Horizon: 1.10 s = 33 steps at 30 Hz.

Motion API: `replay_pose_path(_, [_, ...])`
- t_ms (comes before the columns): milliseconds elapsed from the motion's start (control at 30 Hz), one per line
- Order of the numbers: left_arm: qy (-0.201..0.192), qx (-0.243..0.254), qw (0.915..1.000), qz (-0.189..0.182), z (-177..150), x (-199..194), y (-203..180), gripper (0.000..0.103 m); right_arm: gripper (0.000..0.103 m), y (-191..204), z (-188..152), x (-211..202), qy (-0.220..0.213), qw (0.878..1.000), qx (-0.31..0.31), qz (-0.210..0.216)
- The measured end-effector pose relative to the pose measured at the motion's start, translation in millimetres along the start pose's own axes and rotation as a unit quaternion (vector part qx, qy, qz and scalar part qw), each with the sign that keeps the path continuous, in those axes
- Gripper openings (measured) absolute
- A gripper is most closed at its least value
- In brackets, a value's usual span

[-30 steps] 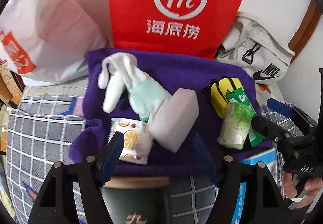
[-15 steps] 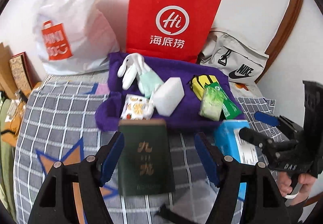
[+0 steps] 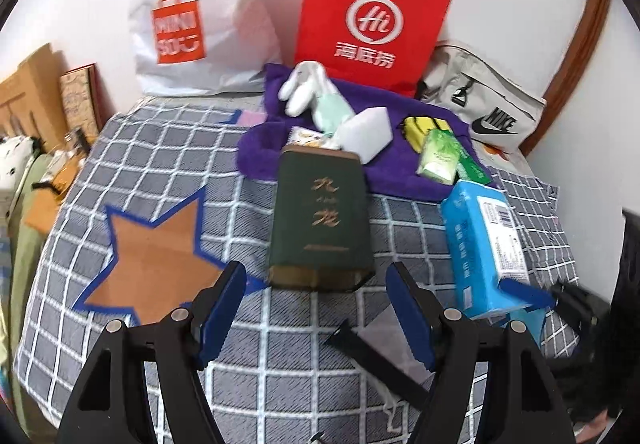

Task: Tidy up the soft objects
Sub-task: 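Move both tools back toward the black watch strap, then grasp the black watch strap with the right tool and lift it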

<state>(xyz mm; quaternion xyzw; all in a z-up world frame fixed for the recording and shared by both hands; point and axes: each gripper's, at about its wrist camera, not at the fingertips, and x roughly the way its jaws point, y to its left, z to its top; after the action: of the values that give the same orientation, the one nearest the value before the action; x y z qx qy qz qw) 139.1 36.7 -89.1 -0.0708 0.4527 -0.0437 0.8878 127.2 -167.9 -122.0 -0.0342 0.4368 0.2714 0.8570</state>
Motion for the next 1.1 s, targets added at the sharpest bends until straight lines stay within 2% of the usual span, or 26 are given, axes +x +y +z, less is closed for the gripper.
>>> replay_pose_path(133, [-0.002, -0.015, 0.9999, -0.003, -13.8, -3.2, 12.2, 0.071, 0.040, 26.4, -18.3, 17.5, 0.025, 0.999, -0.038, 0.010])
replay_pose_path(300, [0.001, -0.020, 0.9998, 0.004, -31.5, -2.9, 26.9, 0.071, 0.036, 44.4, -30.5, 40.1, 0.042, 0.997, -0.057, 0.029])
replay_pose_path(467, [0.004, -0.031, 0.9995, 0.001, -43.3, -1.9, 40.0, 0.071, 0.036, 48.9, -33.3, 59.4, 0.058, 0.996, -0.065, 0.016])
replay_pose_path(600, [0.004, -0.029, 0.9996, -0.006, -45.7, 0.0, 45.0, 0.071, 0.035, 52.2, -31.7, 65.8, 0.052, 0.996, -0.068, 0.006])
replay_pose_path(667, [0.005, -0.031, 0.9995, -0.006, -45.5, 1.9, 46.3, 0.071, 0.023, 56.3, -29.2, 69.3, 0.047, 0.996, -0.072, 0.007])
replay_pose_path(700, [0.006, -0.032, 0.9994, -0.008, -45.1, 3.1, 47.1, 0.071, 0.020, 58.0, -28.3, 70.0, 0.043, 0.996, -0.075, 0.007])
replay_pose_path(967, [0.009, -0.040, 0.9990, -0.020, -44.5, 2.4, 52.3, 0.071, 0.020, 51.8, -19.6, 36.9, 0.001, 0.998, -0.058, 0.014])
replay_pose_path(1100, [0.017, -0.031, 0.9992, -0.020, -47.6, 5.4, 44.3, 0.071, 0.020, 36.2, -27.1, 18.3, -0.001, 0.999, -0.035, -0.014])
